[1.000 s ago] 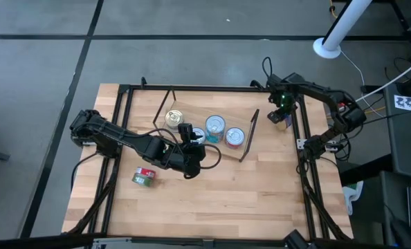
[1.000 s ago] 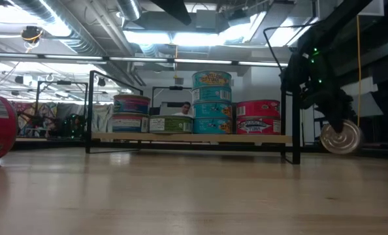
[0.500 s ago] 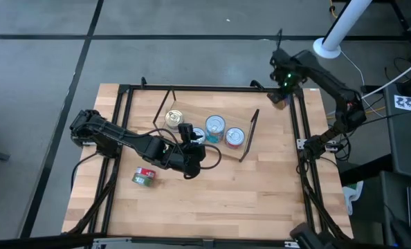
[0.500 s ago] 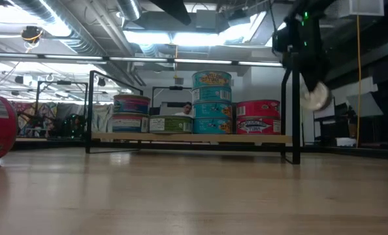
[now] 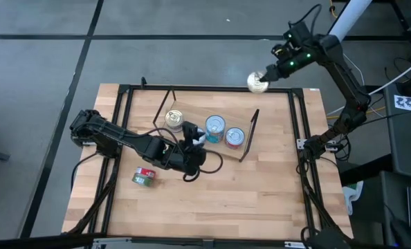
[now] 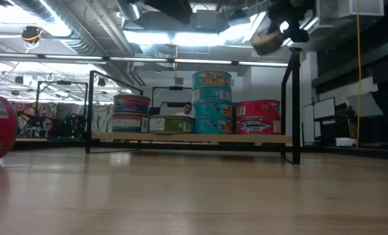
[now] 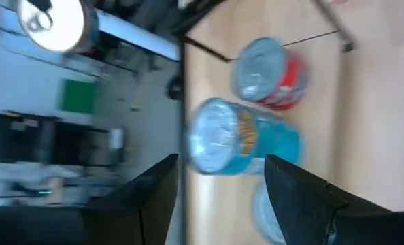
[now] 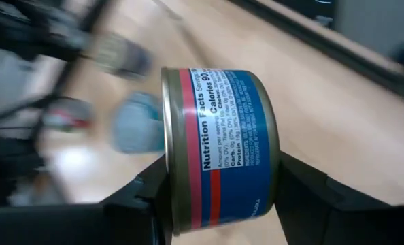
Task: Stack canned seafood by type on shelf
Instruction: Stack the blue-pink tuna can on top of the blue-pink tuna can on the shelf
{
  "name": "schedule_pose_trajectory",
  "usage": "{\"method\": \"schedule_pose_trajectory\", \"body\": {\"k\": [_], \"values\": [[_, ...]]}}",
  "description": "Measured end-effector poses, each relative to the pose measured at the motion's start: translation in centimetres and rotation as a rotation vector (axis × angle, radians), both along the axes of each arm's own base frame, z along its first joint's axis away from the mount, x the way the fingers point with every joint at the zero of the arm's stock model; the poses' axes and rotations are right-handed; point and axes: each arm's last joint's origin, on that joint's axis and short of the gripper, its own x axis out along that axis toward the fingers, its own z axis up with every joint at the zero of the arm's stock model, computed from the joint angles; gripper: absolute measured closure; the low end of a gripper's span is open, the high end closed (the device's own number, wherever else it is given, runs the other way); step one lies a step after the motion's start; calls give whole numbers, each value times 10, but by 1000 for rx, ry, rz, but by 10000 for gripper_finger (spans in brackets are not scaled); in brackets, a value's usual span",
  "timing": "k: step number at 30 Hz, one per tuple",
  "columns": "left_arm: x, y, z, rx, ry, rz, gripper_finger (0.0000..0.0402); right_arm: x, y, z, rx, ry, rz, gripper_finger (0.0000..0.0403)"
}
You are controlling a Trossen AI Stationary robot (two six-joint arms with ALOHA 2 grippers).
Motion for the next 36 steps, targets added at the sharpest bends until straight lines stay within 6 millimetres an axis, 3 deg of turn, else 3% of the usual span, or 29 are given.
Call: {"method": "schedule_pose_trajectory", "body": {"k": [9,23,29,36], "values": [[8,6,18,410,17,104,188,12,-6,16,121,-306,36,214],[35,51,57,482,-147,191,188,59,14,32,163,-487,175,213],[40,60,71,531,-195,115,188,74,22,37,190,-529,195,213],[42,65,75,645,-103,27,188,81,27,37,247,-524,167,213]]}}
